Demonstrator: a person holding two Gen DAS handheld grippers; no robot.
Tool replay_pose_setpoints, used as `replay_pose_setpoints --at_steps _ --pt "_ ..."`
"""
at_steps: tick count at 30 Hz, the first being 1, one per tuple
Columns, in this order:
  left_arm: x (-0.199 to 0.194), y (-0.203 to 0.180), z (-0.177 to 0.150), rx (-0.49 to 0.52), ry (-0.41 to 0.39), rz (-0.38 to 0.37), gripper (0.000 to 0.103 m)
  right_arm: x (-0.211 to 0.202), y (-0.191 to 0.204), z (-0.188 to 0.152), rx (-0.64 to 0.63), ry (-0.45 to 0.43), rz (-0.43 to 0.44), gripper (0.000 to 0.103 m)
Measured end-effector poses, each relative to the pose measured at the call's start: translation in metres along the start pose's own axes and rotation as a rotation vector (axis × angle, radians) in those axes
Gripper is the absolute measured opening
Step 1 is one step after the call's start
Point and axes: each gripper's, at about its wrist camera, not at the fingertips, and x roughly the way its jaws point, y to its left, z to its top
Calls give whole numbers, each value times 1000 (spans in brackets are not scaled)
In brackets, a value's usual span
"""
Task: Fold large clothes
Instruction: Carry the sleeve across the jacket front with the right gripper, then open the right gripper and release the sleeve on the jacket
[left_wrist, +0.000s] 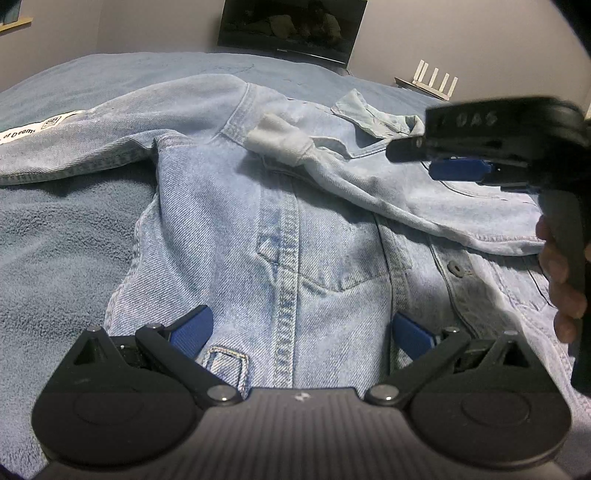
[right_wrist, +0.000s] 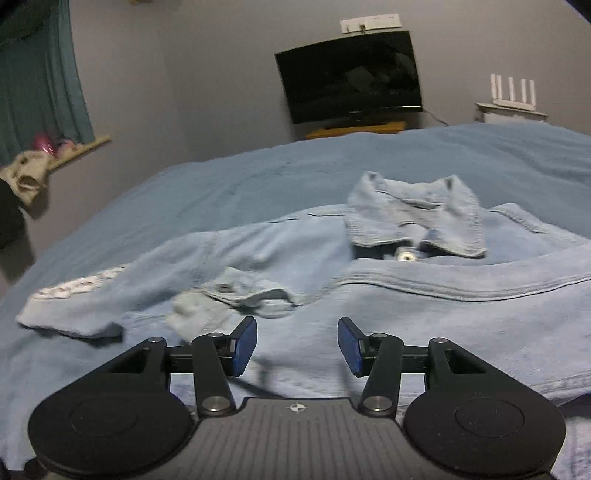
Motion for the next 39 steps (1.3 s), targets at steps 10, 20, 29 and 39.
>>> replay_pose_setpoints --at_steps 10,20,29,39 --pt "-2 -3 0 13 1 8 103 49 55 18 -201 37 44 51" --pt "0 -3 0 17 8 10 103 62 67 -1 -345 197 240 47" --pt "3 -3 -1 25 11 19 103 14 -64 13 -107 -11 -214 47" --pt "5 -5 -2 35 13 28 103 -32 -126 -44 -18 -58 -505 63"
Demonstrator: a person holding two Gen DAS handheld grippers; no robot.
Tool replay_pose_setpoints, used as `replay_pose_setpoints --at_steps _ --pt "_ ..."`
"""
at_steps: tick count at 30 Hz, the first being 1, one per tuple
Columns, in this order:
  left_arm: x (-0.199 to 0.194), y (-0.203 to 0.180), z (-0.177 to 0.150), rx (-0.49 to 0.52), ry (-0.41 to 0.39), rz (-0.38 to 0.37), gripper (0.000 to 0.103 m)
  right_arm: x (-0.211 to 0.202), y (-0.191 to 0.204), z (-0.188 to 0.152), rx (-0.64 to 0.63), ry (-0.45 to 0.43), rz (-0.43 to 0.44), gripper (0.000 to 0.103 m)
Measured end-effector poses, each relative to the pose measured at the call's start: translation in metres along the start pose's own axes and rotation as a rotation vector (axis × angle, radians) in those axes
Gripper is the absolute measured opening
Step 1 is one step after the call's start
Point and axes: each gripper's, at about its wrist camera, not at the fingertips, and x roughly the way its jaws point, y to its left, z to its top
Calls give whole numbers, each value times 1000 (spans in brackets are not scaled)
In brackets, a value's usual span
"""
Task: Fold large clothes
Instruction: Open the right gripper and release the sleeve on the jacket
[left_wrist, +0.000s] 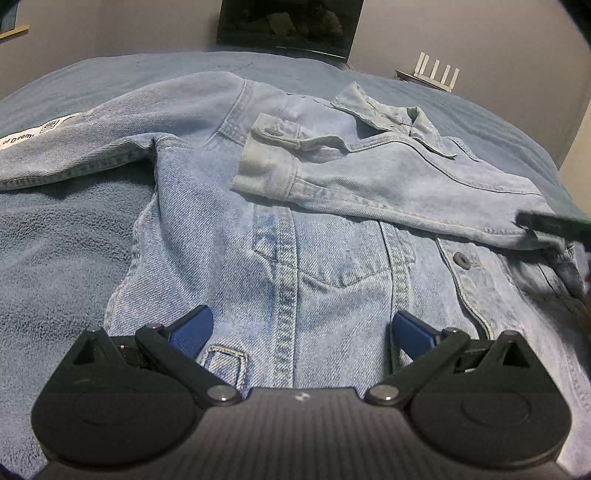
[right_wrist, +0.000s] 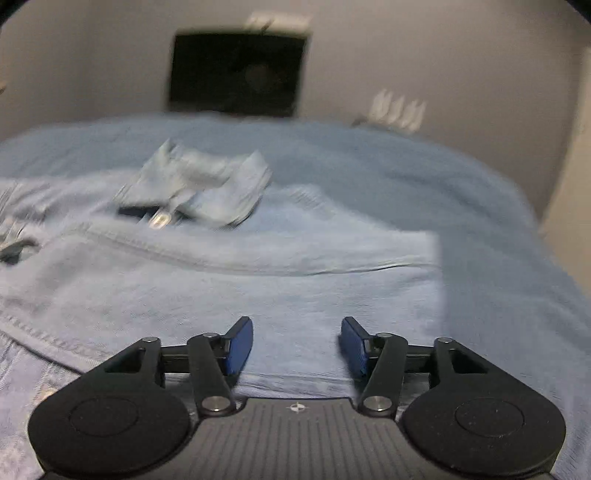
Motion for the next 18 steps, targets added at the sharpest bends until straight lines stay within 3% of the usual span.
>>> replay_pose_setpoints --at_steps 2,5,10,14,16,18 --pt "1 0 0 3 3 3 103 3 -7 -11 30 101 38 62" --pt "1 1 1 -1 4 -1 103 -26 -16 -15 78 50 59 63" --pt "0 2 2 -6 9 -8 103 -98 -33 -44 325 -12 75 93" --pt "-7 12 12 -48 26 -34 103 -137 -27 -68 536 -12 97 101" --pt "-16 23 21 -108 16 -20 103 -144 -6 -70 481 -36 125 101" --pt "-31 44 33 -194 -19 -21 103 -151 20 -66 313 -81 128 101"
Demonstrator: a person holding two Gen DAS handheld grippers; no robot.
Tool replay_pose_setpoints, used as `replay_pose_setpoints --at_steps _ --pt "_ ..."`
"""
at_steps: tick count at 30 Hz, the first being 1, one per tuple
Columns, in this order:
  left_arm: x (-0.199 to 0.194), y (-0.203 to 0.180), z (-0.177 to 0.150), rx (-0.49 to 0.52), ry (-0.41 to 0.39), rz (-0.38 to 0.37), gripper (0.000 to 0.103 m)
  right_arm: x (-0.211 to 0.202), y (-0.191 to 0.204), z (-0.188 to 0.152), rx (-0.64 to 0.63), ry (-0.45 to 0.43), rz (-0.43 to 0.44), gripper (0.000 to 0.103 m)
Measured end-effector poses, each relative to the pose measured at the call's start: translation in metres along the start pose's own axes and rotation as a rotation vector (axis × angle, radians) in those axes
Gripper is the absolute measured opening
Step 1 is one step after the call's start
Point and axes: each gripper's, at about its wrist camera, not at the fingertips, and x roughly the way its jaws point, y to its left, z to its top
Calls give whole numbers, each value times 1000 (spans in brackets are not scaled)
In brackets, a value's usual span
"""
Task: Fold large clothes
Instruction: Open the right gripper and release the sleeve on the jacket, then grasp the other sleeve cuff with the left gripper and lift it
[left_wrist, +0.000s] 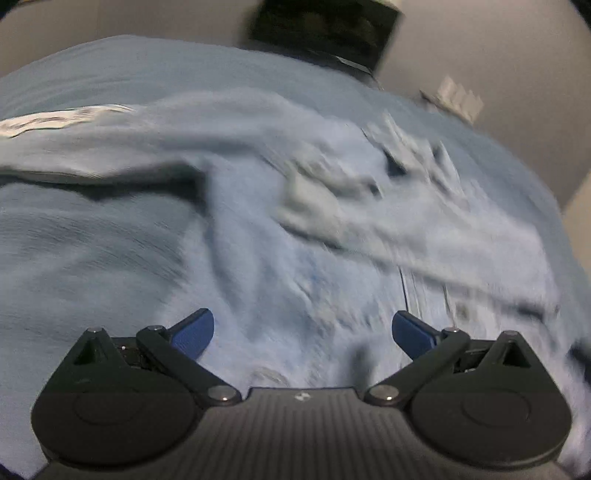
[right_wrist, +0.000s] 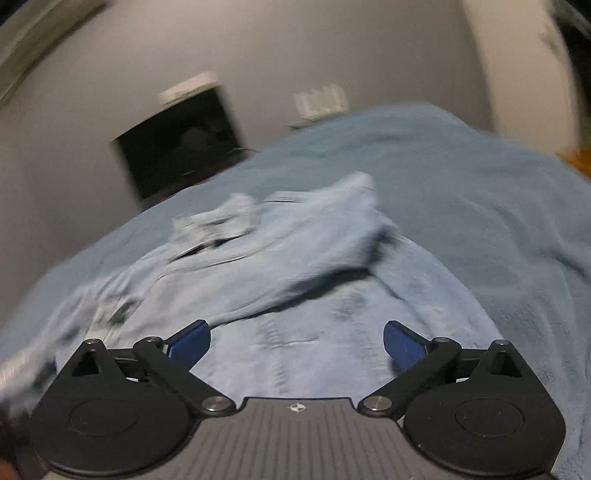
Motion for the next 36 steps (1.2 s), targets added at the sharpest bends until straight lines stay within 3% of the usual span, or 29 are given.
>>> replay_pose_setpoints --at_steps 4,7,10,14,18,20,29,36 --pt "-30 49 34 -154 -93 8 103 -9 43 -2 -301 -84 39 102" --pt "-43 93 51 -239 -176 65 103 -12 60 -7 -432 -102 55 102" --pt "-42 135 57 -285 -237 194 103 -7 70 -17 -497 -80 70 102" --pt "-42 192 57 -435 -336 266 86 -5 83 -32 -549 -39 86 102" --pt "-39 240 61 -537 -411 264 56 6 89 -42 -586 4 106 102" --pt "-37 259 61 -571 -454 240 46 13 90 -44 -586 28 111 101" --pt "-24 340 45 -852 -593 75 23 32 90 -49 -562 106 126 99" --pt "-26 335 65 -758 -653 124 4 37 90 -51 -563 117 134 99"
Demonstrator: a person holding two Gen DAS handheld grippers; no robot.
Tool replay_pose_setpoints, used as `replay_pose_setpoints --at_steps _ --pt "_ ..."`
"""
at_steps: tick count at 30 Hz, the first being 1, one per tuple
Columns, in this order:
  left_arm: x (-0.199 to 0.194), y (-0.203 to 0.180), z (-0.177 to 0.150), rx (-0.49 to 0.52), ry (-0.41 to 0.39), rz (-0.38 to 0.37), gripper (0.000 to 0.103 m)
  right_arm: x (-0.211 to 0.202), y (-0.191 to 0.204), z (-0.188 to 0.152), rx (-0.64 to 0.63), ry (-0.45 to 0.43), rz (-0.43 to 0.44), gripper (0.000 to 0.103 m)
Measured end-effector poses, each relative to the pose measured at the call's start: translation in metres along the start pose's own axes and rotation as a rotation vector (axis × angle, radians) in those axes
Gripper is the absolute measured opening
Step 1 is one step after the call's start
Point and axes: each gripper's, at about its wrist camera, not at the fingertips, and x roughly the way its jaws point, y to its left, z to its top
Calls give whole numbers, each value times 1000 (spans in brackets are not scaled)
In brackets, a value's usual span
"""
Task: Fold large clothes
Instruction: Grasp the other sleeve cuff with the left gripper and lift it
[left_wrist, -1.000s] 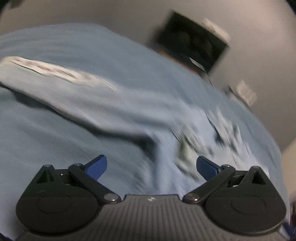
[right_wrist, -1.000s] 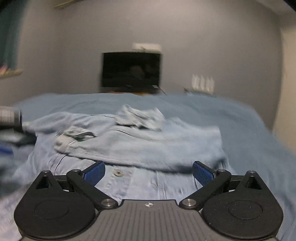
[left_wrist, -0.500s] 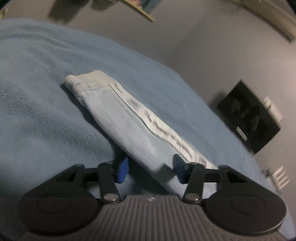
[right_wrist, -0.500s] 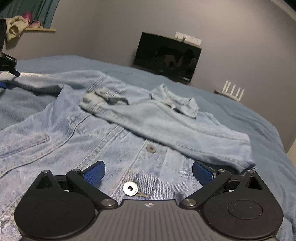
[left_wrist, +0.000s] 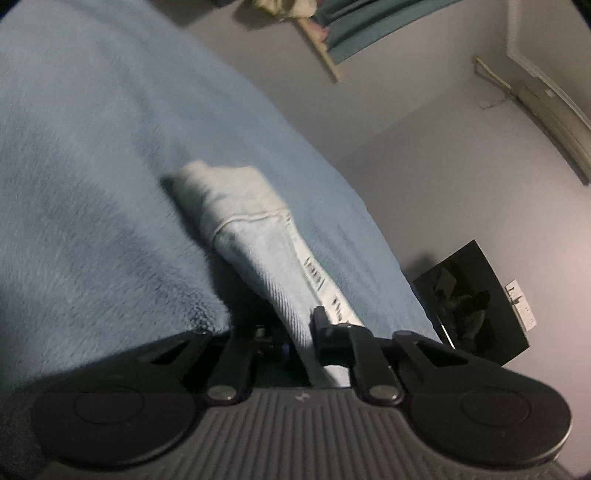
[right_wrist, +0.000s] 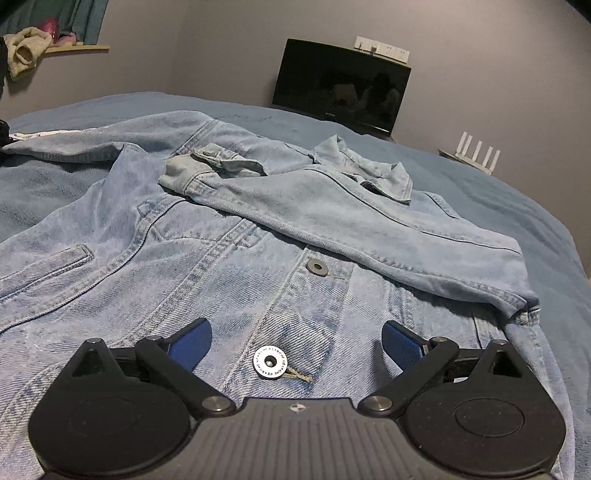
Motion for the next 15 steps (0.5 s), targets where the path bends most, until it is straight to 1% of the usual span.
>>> replay_pose_setpoints --at_steps 1,3,6,8,11,13,15 --pt "-4 -7 -3 16 -15 -6 4 1 0 0 0 0 0 99" --pt "-12 -27 -4 45 -44 -43 4 2 1 0 -2 0 -1 99" --pt "-25 -66 -5 109 -73 -152 4 3 2 0 -8 -3 -7 100" --pt "-36 -98 -14 185 -73 -232 4 3 2 -1 -11 -5 -9 100" --pt "-48 -143 -42 287 -37 -349 4 3 2 -2 -8 -7 -8 100" --pt "-53 -170 -66 324 16 -427 4 3 1 -3 -7 -10 -8 100" --pt "-54 -200 -99 367 84 -498 4 4 2 -4 -5 -15 -11 100"
